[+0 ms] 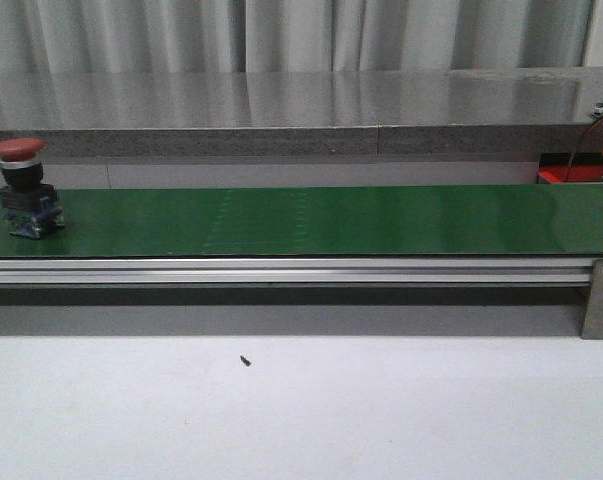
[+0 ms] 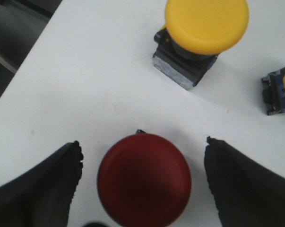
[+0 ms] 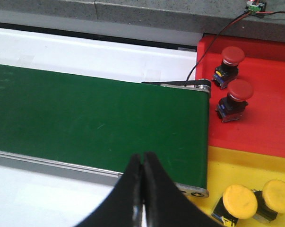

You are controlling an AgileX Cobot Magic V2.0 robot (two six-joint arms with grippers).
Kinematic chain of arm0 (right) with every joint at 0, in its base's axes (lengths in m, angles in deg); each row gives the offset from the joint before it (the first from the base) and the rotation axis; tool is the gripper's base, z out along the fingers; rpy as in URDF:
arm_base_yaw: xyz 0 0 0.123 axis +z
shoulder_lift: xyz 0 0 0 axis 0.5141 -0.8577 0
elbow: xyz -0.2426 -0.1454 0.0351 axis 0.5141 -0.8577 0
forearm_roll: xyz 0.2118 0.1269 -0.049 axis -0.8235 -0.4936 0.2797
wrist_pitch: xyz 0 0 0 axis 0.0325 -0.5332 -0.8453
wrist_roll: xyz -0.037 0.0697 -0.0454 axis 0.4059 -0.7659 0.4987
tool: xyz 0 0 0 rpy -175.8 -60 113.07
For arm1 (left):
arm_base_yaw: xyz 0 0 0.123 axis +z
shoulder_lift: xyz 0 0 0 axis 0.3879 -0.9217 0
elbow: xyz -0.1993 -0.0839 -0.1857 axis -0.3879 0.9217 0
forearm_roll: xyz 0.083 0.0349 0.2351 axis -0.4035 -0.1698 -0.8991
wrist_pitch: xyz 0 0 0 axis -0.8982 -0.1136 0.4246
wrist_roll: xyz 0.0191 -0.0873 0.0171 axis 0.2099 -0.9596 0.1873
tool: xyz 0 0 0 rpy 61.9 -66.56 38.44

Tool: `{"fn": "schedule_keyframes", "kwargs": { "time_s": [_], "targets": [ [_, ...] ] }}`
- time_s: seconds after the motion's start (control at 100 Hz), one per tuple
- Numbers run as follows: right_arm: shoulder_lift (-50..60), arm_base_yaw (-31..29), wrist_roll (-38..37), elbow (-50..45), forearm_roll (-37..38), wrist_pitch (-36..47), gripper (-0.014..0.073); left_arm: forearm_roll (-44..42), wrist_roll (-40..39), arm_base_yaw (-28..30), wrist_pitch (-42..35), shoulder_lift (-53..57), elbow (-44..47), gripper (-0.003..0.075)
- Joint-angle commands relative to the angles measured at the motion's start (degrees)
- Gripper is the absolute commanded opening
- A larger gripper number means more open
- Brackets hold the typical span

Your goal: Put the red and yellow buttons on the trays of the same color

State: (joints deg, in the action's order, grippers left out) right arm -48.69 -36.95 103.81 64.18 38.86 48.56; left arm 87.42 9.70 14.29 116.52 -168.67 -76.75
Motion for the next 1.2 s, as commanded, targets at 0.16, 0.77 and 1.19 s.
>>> {"fn": "schedule_keyframes", "kwargs": {
  "time_s": [0.16, 0.77, 1.19],
  "targets": [
    [0.5, 0.0, 0.3, 1.5, -0.7, 4.2, -0.0069, 0.4, -0.4, -0.4, -2.4, 2.9, -1.8, 0.0395],
    [0.5, 0.0, 0.3, 1.5, -0.7, 4.2, -0.0069, 2.0, -0.4, -3.9, 8.3, 18.4, -1.8, 0.0083],
    [0.5, 0.0, 0.3, 1.5, -0.7, 3.8, -0.0069, 2.4, 0.0, -16.4, 5.5, 29.9, 10.4, 0.0083]
  ]
}}
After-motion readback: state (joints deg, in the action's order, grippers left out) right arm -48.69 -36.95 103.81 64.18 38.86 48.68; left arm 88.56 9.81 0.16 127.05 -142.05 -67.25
